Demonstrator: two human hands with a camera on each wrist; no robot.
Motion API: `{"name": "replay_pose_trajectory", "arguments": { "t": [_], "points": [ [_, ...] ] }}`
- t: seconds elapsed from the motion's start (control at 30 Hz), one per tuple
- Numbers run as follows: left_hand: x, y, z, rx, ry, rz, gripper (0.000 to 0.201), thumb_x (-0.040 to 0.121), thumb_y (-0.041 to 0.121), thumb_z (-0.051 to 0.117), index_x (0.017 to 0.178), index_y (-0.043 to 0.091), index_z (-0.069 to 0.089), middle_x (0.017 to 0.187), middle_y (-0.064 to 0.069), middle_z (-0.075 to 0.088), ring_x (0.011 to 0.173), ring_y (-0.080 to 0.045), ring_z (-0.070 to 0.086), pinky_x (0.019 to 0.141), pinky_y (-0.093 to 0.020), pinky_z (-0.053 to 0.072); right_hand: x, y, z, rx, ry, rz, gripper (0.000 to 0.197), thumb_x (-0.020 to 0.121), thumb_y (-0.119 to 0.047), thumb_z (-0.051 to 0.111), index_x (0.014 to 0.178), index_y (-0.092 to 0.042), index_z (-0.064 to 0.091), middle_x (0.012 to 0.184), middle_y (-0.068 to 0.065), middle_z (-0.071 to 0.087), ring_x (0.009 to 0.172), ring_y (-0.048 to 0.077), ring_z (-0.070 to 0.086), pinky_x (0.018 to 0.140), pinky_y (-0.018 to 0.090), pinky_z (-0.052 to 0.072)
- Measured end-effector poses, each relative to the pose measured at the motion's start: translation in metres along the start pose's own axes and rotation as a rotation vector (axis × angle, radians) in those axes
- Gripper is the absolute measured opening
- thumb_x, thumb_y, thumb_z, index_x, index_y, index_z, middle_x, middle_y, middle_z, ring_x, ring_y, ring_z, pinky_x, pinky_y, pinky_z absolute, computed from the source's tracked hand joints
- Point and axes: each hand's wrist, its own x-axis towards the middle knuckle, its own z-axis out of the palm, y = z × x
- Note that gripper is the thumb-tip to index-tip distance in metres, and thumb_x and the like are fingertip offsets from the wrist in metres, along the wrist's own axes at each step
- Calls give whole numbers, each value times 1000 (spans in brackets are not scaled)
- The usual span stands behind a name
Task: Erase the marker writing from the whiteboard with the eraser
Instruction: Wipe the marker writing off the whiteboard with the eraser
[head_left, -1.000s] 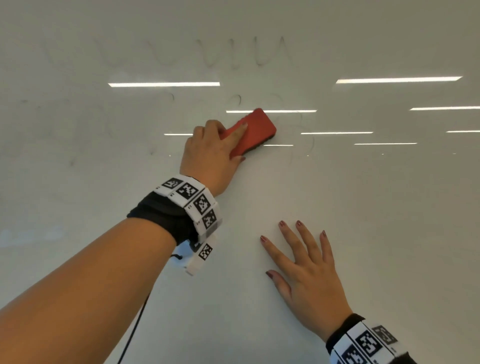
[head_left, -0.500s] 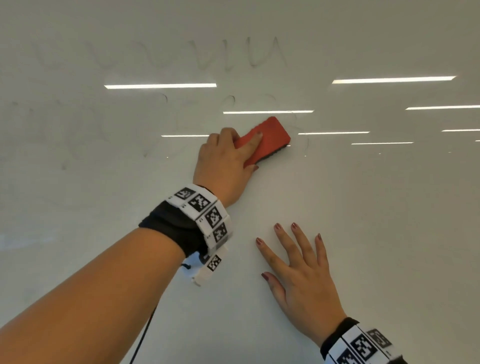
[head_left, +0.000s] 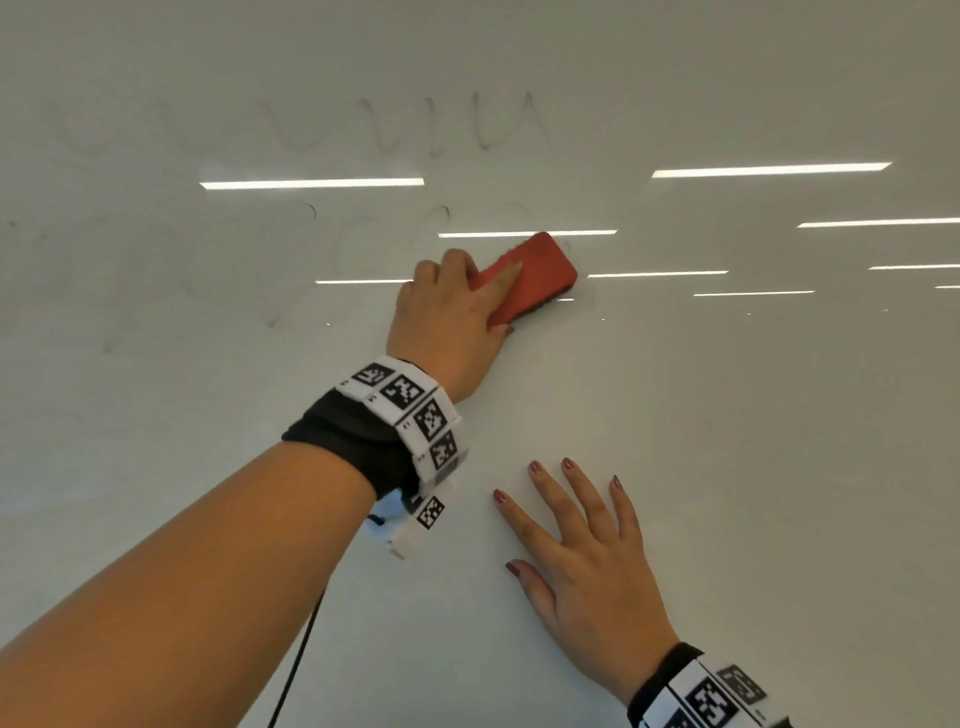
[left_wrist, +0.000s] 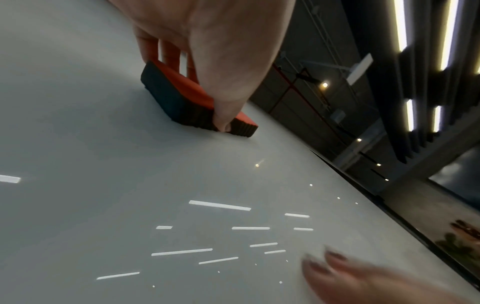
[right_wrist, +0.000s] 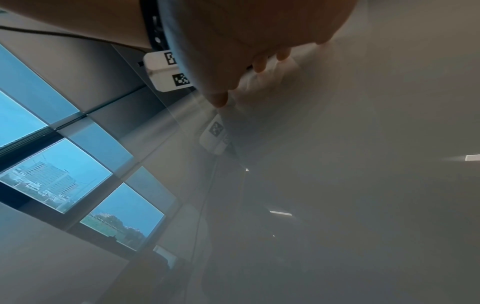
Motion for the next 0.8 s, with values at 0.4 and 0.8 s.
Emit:
{"name": "replay_pose_trajectory", "arguments": {
  "t": [0.4, 0.8],
  "points": [
    [12, -31, -6, -24, 21, -143, 61, 91, 46, 48, 146, 30, 25, 128, -14, 38, 110, -34, 39, 91, -42, 35, 9, 8, -5, -17, 43, -55, 52, 90, -48, 45, 140, -38, 41, 145, 1, 42, 135, 29, 35, 106, 58, 28],
    [18, 45, 10, -13, 16, 121, 60, 92, 48, 46, 146, 34, 25, 129, -9, 40, 109, -28, 39, 90, -37, 35, 36, 36, -17, -19, 56, 46, 57, 95, -46, 35, 149, -32, 26, 156, 1, 24, 145, 27, 16, 112, 53, 17]
  ]
}}
